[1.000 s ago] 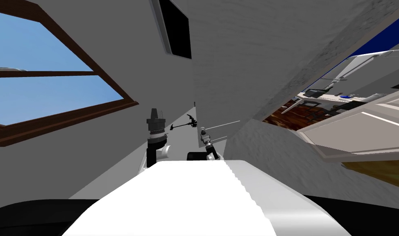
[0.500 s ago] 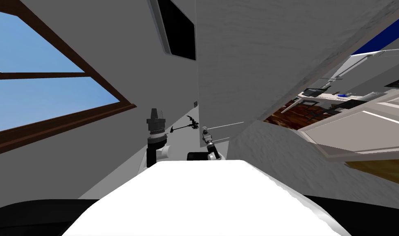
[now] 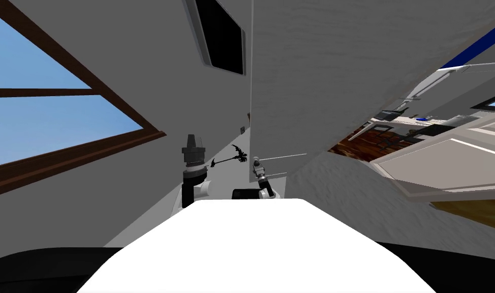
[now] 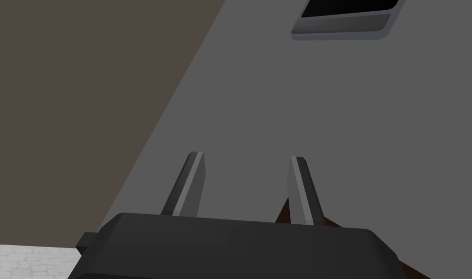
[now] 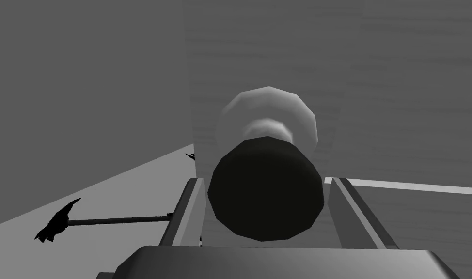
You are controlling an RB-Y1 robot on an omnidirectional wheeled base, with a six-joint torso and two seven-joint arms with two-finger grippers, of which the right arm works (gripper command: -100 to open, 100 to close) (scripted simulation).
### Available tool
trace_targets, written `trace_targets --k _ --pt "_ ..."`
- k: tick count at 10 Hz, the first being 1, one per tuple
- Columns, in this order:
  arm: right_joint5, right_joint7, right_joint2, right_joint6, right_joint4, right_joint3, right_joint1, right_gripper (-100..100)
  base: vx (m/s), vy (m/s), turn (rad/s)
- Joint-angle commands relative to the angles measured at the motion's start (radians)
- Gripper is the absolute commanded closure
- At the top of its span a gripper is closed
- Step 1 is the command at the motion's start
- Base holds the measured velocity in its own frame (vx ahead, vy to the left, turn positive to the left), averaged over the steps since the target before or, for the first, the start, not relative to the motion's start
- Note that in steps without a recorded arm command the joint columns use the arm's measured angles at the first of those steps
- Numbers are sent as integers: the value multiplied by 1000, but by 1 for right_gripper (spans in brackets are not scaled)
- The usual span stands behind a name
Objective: Push the door open
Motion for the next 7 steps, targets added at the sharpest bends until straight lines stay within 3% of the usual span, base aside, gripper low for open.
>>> trace_targets --k 1,4,7 --pt "-13 8 -4 -10 10 -33 -10 100 161 124 -87" --pt "-27 21 14 -16 15 -65 -13 100 146 106 -56" --pt "-41 35 51 -21 20 -98 -15 100 151 112 -79"
